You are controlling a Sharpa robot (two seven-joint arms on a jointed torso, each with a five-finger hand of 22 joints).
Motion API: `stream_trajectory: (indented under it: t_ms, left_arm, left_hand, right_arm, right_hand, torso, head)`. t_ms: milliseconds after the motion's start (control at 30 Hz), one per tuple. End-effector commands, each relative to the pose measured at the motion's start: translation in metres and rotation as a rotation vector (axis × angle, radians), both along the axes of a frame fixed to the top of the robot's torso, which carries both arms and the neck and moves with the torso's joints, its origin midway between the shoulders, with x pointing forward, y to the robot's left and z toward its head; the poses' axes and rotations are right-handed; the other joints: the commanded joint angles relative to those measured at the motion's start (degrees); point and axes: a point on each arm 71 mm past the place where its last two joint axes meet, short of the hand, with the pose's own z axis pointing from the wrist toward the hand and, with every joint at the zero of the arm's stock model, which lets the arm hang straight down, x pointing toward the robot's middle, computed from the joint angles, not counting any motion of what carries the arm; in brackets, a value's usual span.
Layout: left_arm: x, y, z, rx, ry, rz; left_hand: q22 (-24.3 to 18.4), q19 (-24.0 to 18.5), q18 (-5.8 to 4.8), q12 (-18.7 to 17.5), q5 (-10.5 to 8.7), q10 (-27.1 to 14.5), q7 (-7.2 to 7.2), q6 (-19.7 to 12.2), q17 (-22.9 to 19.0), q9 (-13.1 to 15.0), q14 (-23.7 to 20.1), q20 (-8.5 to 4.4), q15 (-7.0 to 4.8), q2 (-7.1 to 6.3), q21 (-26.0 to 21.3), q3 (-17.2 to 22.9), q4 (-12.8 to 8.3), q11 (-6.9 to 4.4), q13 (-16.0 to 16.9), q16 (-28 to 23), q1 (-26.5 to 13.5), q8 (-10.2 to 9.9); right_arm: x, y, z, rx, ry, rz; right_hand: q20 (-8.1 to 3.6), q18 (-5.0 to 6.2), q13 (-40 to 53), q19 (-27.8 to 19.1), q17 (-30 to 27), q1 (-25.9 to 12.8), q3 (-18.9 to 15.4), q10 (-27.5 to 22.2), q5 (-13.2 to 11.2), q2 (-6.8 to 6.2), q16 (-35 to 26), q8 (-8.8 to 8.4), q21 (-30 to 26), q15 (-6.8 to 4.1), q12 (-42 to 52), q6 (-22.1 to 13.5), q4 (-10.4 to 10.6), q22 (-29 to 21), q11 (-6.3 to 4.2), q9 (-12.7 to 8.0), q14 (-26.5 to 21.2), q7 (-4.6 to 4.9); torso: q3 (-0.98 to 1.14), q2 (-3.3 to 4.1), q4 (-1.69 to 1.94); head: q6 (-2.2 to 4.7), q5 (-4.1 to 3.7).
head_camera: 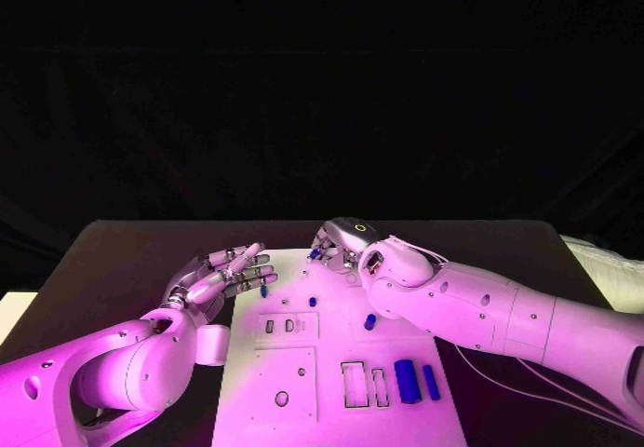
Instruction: Assemble the parts on the task board
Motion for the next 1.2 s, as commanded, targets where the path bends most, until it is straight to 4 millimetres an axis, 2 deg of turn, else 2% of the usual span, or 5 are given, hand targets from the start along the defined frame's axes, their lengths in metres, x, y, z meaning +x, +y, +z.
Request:
stream_trajectory:
  t_ms: [33,133,367,1200]
  left_arm:
    - [0.000,-0.002,0.002,-0.014,-0.006,-0.019]
    - [0.000,-0.002,0.002,-0.014,-0.006,-0.018]
    - [0.000,-0.001,0.001,-0.013,-0.006,-0.017]
    - [0.002,0.002,0.001,-0.010,-0.005,-0.011]
  left_hand:
    - [-0.1,0.3,0.60,0.1,-0.26,0.2,1.63,0.3,-0.1,-0.1,0.3,0.10,0.11,0.28,-0.4,-0.1,-0.3,0.02,-0.1,-0.2,0.1,-0.2]
    - [-0.1,0.3,0.60,0.1,-0.26,0.2,1.63,0.3,-0.1,-0.1,0.3,0.10,0.11,0.28,-0.4,-0.1,-0.3,0.02,-0.1,-0.2,0.1,-0.2]
    - [-0.1,0.4,0.59,0.1,-0.26,0.1,1.63,0.3,-0.1,-0.1,0.3,0.11,0.12,0.31,-0.4,-0.1,-0.4,0.02,-0.1,-0.2,0.2,-0.2]
    - [-0.1,0.4,0.58,0.1,-0.26,0.1,1.62,0.2,-0.1,-0.1,0.2,0.11,0.13,0.34,-0.5,-0.1,-0.5,0.02,-0.1,-0.3,0.2,-0.2]
  right_arm:
    - [-0.001,0.003,0.000,-0.006,-0.002,0.003]
    - [-0.001,0.001,0.001,-0.005,-0.007,-0.010]
    - [-0.001,-0.001,0.002,0.005,-0.025,-0.020]
    - [-0.012,0.000,0.010,0.025,-0.040,0.010]
  right_hand:
    - [0.12,-0.71,-0.1,-0.1,-0.2,-0.6,0.0,0.3,0.3,-0.27,0.0,0.39,0.3,-0.25,-0.3,0.3,0.3,0.0,0.28,0.1,0.3,0.05]
    - [0.12,-0.71,-0.1,-0.1,-0.2,-0.6,0.0,0.3,0.3,-0.27,0.0,0.39,0.3,-0.25,-0.3,0.3,0.3,0.0,0.28,0.1,0.3,0.05]
    - [0.12,-0.68,-0.1,-0.2,-0.4,-0.6,0.0,0.3,0.3,-0.32,-0.1,0.39,0.3,-0.25,-0.3,0.3,0.3,-0.2,0.27,0.1,0.2,0.05]
    - [0.14,-0.65,0.0,-0.4,-0.6,-0.6,0.0,0.4,0.3,-0.44,-0.2,0.41,0.2,-0.25,-0.2,0.4,0.4,-0.3,0.26,0.2,0.1,0.06]
  torso:
    - [0.04,0.07,0.00]
    - [0.00,0.14,0.16]
    - [0.04,0.18,0.21]
    - [-0.06,0.36,0.50]
  head:
    - [0.15,-0.06]
    - [0.13,-0.18]
    - [0.14,-0.17]
    - [0.05,-0.33]
